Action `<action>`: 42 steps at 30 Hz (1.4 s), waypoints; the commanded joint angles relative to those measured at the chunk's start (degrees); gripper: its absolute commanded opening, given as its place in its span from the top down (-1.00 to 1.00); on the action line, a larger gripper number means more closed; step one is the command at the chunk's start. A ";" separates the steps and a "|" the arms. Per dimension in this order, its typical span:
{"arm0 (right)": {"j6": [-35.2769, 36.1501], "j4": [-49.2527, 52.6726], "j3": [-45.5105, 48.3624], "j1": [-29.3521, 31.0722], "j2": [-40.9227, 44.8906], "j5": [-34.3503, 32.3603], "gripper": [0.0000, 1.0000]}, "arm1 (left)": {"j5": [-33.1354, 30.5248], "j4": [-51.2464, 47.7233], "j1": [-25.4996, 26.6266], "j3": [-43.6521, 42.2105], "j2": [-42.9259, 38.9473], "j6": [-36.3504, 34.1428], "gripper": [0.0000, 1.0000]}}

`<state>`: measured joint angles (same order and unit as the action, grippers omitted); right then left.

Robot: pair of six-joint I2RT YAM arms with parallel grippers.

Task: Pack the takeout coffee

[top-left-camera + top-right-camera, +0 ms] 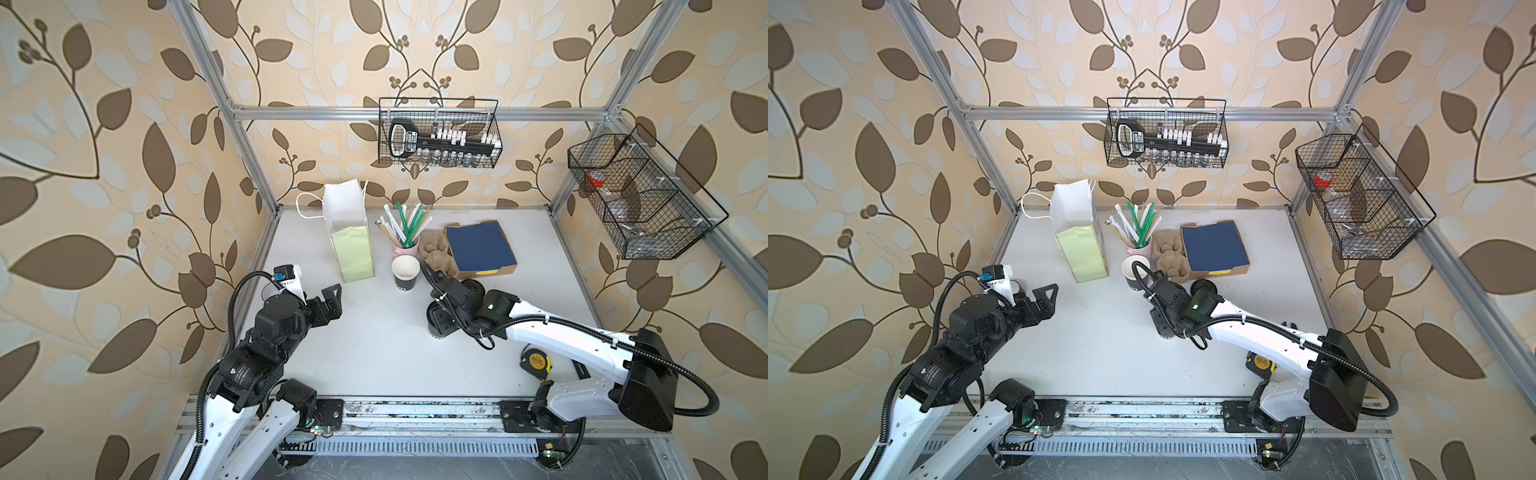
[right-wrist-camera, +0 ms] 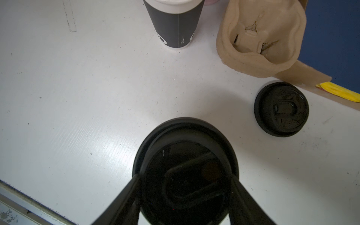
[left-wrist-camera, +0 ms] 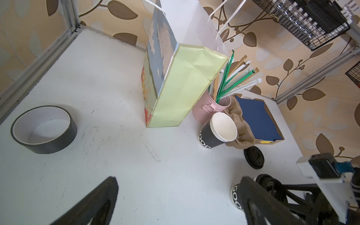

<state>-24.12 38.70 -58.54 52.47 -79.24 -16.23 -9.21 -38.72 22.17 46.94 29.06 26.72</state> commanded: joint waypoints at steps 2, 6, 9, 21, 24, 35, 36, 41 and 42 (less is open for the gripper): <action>1.30 6.07 6.21 -0.02 -4.02 7.08 -0.25 | 3.50 1.60 0.41 0.42 2.67 -1.44 -0.98; 1.82 6.73 7.38 -0.04 -3.20 9.36 -0.24 | 6.93 -0.77 0.37 2.12 7.08 0.07 -0.98; 2.31 7.55 8.29 0.08 -3.80 11.08 -0.23 | 11.32 -3.20 0.41 4.14 13.17 3.16 -0.98; 0.37 5.57 10.77 2.35 -7.53 13.42 -0.20 | 25.00 3.39 1.78 0.38 24.85 12.31 -0.98; -0.60 3.28 12.11 2.55 -7.85 15.68 -0.19 | 24.88 4.76 3.02 -0.53 26.10 13.09 -0.98; -2.72 1.66 13.56 4.51 -10.58 12.85 -0.18 | 22.56 8.13 8.32 -3.72 28.29 14.57 -0.97; -2.81 1.34 13.82 4.62 -10.93 13.14 -0.18 | 22.15 8.21 9.05 -3.75 28.65 14.68 -0.97; -3.12 0.27 14.98 4.83 -11.38 14.80 -0.16 | 20.36 6.62 9.62 -2.37 28.23 14.00 -0.98; -3.21 0.84 14.69 4.71 -10.56 14.16 -0.16 | 19.82 5.94 9.68 -1.85 27.76 13.69 -0.98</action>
<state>-24.40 20.73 -52.75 56.01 -81.58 -15.27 12.99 -32.49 31.70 43.40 58.13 40.71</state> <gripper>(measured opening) 0.616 0.989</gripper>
